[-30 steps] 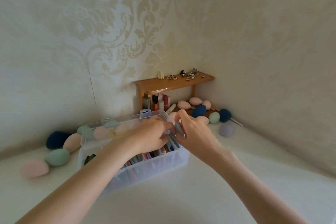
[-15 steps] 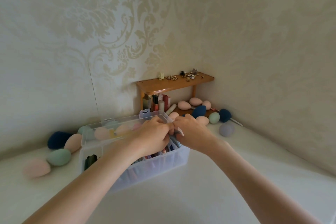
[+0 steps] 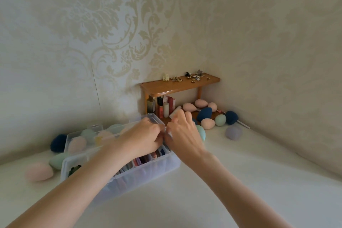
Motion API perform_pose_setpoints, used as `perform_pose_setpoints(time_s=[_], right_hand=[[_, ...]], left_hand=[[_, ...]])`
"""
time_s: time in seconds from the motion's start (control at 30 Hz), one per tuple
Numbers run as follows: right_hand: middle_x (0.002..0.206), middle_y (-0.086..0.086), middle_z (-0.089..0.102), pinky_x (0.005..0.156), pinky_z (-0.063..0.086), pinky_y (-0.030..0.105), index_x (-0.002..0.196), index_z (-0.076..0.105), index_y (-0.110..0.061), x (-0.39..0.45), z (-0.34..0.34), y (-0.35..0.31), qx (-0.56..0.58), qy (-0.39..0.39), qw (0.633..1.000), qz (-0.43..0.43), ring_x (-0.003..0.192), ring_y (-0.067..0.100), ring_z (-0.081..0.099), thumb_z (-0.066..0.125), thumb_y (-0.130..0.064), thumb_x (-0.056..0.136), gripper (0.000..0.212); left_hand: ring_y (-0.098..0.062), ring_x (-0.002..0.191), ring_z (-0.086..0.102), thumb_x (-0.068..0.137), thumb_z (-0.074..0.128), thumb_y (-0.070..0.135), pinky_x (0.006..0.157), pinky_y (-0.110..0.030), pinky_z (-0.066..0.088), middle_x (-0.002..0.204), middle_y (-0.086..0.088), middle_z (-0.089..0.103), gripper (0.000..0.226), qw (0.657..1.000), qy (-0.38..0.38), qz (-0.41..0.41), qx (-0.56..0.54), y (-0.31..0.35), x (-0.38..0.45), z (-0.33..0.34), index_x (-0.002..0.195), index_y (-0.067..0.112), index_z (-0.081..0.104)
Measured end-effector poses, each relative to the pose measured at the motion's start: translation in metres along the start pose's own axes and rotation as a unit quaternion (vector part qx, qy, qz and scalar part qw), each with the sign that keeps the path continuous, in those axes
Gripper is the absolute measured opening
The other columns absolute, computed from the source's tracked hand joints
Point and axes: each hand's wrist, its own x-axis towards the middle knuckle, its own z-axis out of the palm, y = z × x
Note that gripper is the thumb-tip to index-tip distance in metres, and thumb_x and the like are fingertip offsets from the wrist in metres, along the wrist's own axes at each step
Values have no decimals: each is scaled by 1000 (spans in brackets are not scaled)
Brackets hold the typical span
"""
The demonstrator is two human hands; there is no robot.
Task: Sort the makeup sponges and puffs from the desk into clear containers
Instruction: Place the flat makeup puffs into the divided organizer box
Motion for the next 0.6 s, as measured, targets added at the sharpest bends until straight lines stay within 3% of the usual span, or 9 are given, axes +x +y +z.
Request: perform_pose_setpoints(time_s=[0.07, 0.1, 0.2, 0.3, 0.4, 0.5, 0.6], right_hand=[[114, 14, 49, 76, 44, 39, 85, 68, -9, 5, 2, -9, -16, -21, 999, 20, 99, 31, 46, 66, -14, 82, 6], [125, 14, 43, 84, 41, 39, 100, 66, -9, 6, 3, -11, -17, -57, 998, 30, 108, 30, 40, 59, -15, 88, 15], [128, 11, 39, 92, 42, 40, 119, 57, -11, 12, -1, -17, -28, -111, 993, 40, 115, 28, 35, 53, -12, 92, 27], [126, 13, 41, 92, 42, 37, 121, 55, -7, 14, -2, -19, -23, -147, 989, 17, 116, 30, 37, 49, -12, 94, 28], [111, 10, 45, 84, 42, 34, 115, 62, -9, 16, -1, -6, -18, -160, 987, 1, 103, 28, 43, 48, -21, 95, 27], [117, 6, 45, 84, 52, 42, 103, 70, -17, 20, -5, 2, 37, -127, 991, 24, 100, 28, 51, 58, -23, 90, 19], [117, 6, 47, 83, 53, 42, 96, 72, -13, 23, -5, -2, 42, -156, 986, 32, 97, 29, 54, 57, -31, 89, 25]], left_hand=[[-21, 90, 59, 95, 42, 17, 81, -26, 46, 86, -7, 63, 22, 1000, -6, -17, -6, -4, -5, -3, 100, 9, 61], [-21, 93, 59, 95, 41, 17, 80, -24, 45, 87, -7, 63, 23, 1000, -8, -20, -10, -4, -7, -4, 101, 9, 61], [-22, 96, 57, 96, 40, 20, 89, -27, 45, 85, -2, 58, 25, 1000, -5, -21, -14, -6, -11, -2, 108, 10, 60], [-23, 108, 53, 95, 41, 22, 99, -33, 41, 96, -1, 62, 24, 999, -3, -29, -23, -11, -13, 2, 111, 13, 58], [-19, 115, 48, 95, 44, 21, 96, -27, 38, 119, 0, 61, 23, 999, -1, -27, -31, -11, -16, -1, 115, 15, 55], [-16, 110, 52, 93, 47, 19, 91, -22, 39, 121, -1, 54, 22, 997, 10, -29, -73, -13, -16, -5, 114, 16, 54], [-11, 108, 52, 93, 49, 19, 92, -20, 41, 119, 4, 50, 20, 992, 4, -45, -115, -21, -19, -11, 112, 17, 55]])
